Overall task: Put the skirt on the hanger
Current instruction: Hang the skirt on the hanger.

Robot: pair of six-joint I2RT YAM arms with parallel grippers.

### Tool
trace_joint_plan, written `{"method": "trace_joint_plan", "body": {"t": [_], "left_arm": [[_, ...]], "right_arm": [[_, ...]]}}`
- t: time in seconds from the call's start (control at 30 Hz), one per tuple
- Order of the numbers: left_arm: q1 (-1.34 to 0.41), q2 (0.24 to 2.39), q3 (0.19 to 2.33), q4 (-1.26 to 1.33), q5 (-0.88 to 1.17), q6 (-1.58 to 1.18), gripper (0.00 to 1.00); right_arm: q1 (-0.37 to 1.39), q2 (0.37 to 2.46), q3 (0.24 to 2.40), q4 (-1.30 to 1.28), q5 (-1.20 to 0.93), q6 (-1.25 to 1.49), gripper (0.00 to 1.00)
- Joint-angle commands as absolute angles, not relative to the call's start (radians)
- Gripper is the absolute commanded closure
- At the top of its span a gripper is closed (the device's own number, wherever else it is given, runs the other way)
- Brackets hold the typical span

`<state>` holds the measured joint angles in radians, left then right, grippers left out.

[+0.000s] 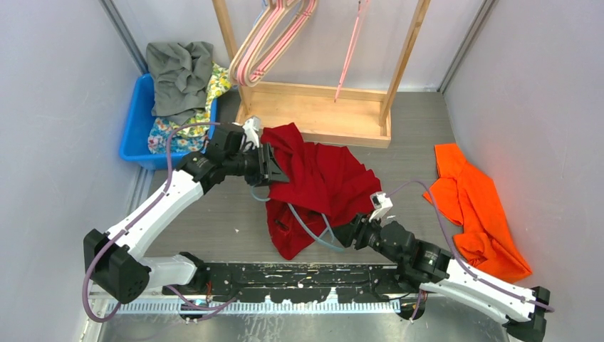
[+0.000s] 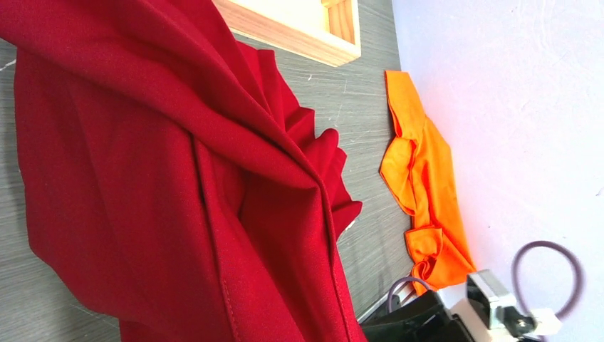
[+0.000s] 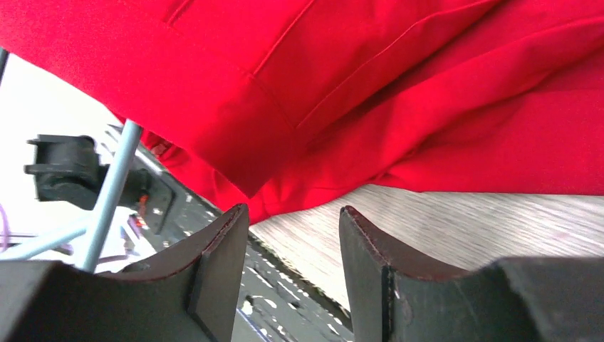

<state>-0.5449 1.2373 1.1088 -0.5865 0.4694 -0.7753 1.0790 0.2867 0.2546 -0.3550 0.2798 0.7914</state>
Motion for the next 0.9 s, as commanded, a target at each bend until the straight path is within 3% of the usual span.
{"method": "trace_joint_plan", "body": {"t": [0.0,0.17,0.6,0.87], "left_arm": [[-0.543,1.203,1.171,-0.474,0.522,-0.813,1.0],[-0.544,1.2,1.157,-0.417,0.506,-0.86,1.0],[-0.534,1.223,1.128,-0.343,0.494,-0.898,1.0],[-0.513,1.206,1.094,-0.31,0.502,-0.908,1.0]], "right_arm": [[1.083,0.135,0.103,-0.074,0.241,0.93,0.45],[1.083,0.087,-0.008,0.063,0.282,0.923,0.46],[1.088,0.655,0.045,0.53,0.326,0.899,0.46],[1.092,0.673,0.022,0.699,0.341,0.879,0.43]]}}
